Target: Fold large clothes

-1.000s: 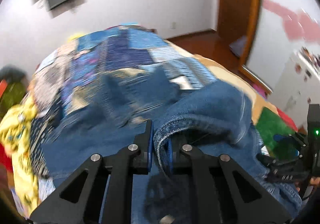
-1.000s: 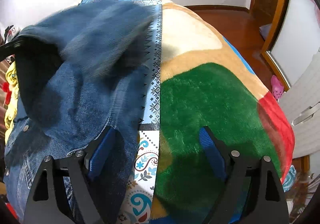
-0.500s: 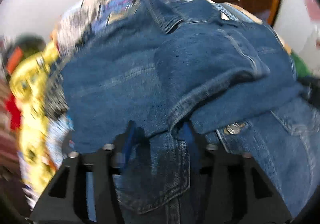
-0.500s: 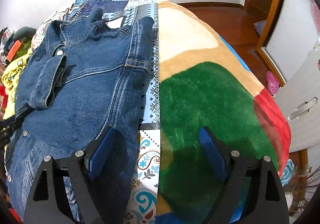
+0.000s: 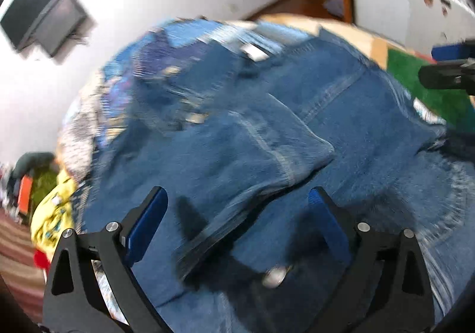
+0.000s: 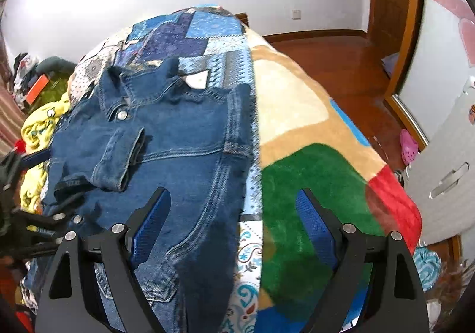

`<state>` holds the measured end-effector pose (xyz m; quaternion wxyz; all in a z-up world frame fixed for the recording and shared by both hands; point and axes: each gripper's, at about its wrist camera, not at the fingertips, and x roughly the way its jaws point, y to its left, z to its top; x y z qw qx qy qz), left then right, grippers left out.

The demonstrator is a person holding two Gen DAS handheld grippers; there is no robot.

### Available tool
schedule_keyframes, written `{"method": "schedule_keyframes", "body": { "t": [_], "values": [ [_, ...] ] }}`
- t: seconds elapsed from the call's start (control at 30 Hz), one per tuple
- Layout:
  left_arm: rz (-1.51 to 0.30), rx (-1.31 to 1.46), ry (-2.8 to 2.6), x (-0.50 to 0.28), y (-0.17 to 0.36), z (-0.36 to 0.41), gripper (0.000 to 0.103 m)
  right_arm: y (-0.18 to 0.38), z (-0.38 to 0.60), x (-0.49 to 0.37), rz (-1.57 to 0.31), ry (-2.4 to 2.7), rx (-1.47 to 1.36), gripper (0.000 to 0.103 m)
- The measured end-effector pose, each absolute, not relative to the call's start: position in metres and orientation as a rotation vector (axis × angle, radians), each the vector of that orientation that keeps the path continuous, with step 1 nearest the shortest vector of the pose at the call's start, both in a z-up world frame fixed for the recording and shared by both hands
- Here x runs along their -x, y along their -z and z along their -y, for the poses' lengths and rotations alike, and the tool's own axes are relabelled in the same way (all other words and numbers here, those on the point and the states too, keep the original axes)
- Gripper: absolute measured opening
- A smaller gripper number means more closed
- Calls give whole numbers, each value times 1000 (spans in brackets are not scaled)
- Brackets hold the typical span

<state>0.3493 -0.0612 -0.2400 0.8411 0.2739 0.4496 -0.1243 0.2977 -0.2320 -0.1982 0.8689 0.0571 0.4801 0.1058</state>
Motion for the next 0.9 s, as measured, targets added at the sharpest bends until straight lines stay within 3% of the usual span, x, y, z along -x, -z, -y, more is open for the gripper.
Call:
{"method": "schedule_keyframes", "body": {
  "t": [0.1,0.17,0.33,0.57,0.9],
  "values": [
    [-965,-574,297,-361,254,68,96,209,228,-299,-1033,-234,-106,84],
    [-975,-515,339,-371,252,66,87,214,227,-299,-1052,-231,-104,84],
    [-1002,-349,381,-379,237,56,39,228,225,-301,-1108,-208,-67,84],
    [-918,-210,317,-369,200,20,22,222,225,-297,-1098,-214,-66,84],
    [-812,31,94,-334,155,-93,21,219,213,-301,-1094,-200,-31,84]
  ]
}}
